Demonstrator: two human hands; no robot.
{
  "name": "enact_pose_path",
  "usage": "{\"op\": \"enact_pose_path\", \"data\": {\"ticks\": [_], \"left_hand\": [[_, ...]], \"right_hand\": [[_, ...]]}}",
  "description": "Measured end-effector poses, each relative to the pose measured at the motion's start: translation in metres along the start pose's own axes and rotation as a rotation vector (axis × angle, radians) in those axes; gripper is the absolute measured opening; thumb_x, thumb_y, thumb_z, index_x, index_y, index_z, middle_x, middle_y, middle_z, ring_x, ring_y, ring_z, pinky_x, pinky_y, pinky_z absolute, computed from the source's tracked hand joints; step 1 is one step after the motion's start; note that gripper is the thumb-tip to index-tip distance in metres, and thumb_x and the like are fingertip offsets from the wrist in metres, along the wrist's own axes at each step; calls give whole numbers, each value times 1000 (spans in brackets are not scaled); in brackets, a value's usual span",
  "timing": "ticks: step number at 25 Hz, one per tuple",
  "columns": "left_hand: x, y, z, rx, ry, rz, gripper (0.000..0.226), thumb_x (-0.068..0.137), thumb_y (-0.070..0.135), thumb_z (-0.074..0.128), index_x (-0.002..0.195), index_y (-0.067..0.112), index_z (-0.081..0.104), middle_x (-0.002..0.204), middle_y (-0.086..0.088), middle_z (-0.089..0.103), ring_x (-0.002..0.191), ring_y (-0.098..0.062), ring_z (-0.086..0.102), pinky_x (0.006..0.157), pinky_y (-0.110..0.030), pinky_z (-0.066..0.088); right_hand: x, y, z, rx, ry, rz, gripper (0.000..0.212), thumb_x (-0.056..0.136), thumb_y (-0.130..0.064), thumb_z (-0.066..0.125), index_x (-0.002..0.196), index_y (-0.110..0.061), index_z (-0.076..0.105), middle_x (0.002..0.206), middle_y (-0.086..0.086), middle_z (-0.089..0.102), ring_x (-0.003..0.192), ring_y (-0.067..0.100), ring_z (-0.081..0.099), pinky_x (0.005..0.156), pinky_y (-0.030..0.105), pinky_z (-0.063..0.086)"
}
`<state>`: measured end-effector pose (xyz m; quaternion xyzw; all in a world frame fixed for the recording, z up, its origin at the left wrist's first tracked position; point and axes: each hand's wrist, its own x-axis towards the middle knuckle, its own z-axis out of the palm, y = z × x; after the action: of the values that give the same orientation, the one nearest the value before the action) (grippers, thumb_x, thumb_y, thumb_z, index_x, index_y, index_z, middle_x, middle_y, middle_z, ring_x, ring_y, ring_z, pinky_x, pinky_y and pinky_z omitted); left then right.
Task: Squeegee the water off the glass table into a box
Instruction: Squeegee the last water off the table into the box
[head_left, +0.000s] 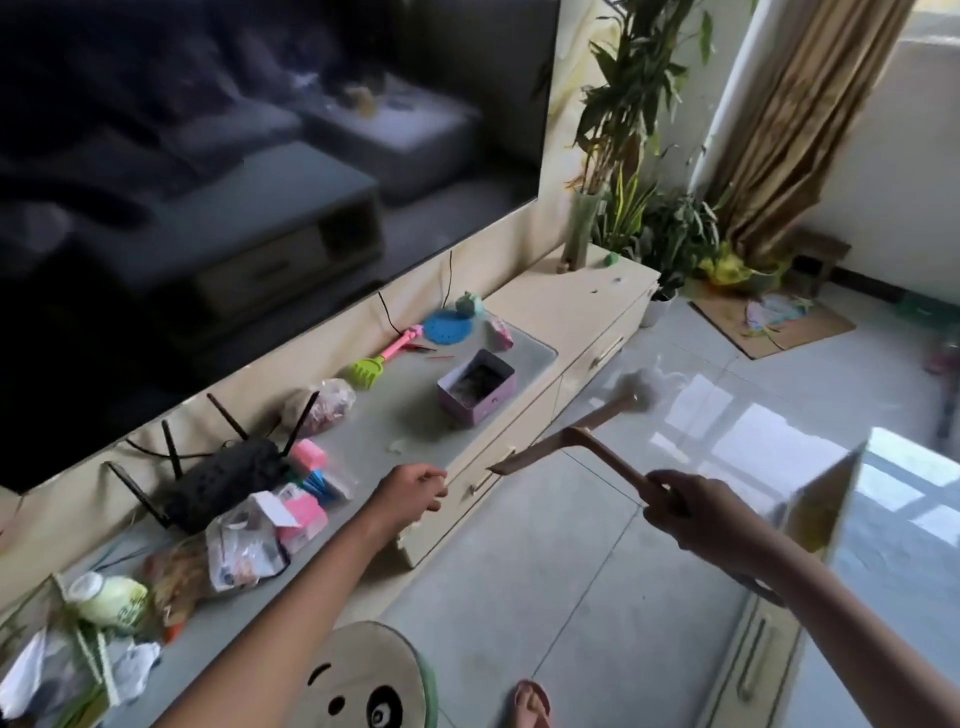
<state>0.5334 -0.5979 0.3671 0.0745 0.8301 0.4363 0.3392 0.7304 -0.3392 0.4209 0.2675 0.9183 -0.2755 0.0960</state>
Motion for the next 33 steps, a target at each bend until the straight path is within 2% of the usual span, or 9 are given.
{"op": "enact_pose_path", "data": {"ticks": [6, 12, 16, 19, 20, 24, 26, 29, 33], "left_hand": [[113, 44, 1, -88, 55, -151, 12, 97, 12, 44, 102, 18, 53, 98, -9, 60, 70, -15, 56, 59, -23, 35], [269, 43, 10, -116, 72, -316, 14, 97, 23, 46, 110, 24, 41, 100, -7, 54, 80, -23, 56, 59, -24, 36], [375, 23, 19, -203, 67, -491, 13, 97, 30, 51, 104, 23, 43, 85, -4, 52, 69, -19, 53, 59, -24, 36], [441, 8, 24, -229, 41, -641, 56, 96, 33, 53, 142, 12, 29, 129, -13, 53, 105, -29, 58, 77, -35, 47], [456, 5, 26, -241, 42, -677, 61, 96, 32, 54, 145, 8, 26, 136, -15, 48, 110, -31, 56, 81, -38, 47], [496, -13, 34, -318, 52, -788, 42, 97, 18, 54, 133, 0, 43, 137, -21, 47, 119, -38, 51, 87, -43, 51], [507, -19, 35, -339, 60, -801, 34, 95, 0, 48, 129, -4, 46, 130, -23, 52, 111, -37, 54, 77, -40, 55], [517, -20, 37, -330, 50, -781, 37, 90, -12, 43, 127, -9, 46, 112, -19, 55, 100, -37, 56, 42, -29, 55], [512, 8, 39, -382, 46, -779, 33, 87, -15, 43, 119, -10, 47, 110, -21, 53, 105, -41, 57, 41, -29, 54]], "right_hand": [[121, 0, -23, 56, -58, -12, 11, 86, -23, 59, 96, -27, 60, 73, -1, 64, 70, 19, 60, 65, 34, 48], [239, 5, -15, 70, -83, 26, 13, 83, -23, 60, 96, -26, 58, 69, -4, 59, 66, 19, 56, 61, 32, 45], [316, 10, 8, 52, -112, 82, 13, 83, -23, 61, 95, -25, 55, 62, -9, 50, 63, 17, 49, 60, 33, 42], [365, 14, 18, 76, -166, 121, 15, 83, -23, 61, 96, -25, 55, 65, -10, 51, 62, 13, 47, 63, 34, 42], [376, 15, 19, 99, -184, 135, 14, 83, -22, 61, 95, -26, 54, 66, -10, 52, 61, 11, 46, 63, 34, 42], [395, 20, 28, 165, -224, 217, 14, 83, -17, 62, 93, -25, 54, 65, -7, 53, 56, 9, 43, 60, 32, 41], [398, 21, 30, 182, -228, 234, 16, 84, -17, 62, 96, -23, 55, 66, -7, 53, 57, 8, 44, 59, 30, 40], [399, 28, 29, 195, -212, 247, 14, 85, -18, 61, 96, -24, 55, 63, -10, 50, 57, 8, 43, 57, 29, 38], [381, 40, 12, 228, -163, 275, 14, 84, -17, 62, 96, -22, 56, 59, -11, 47, 55, 8, 42, 52, 23, 31]]}}
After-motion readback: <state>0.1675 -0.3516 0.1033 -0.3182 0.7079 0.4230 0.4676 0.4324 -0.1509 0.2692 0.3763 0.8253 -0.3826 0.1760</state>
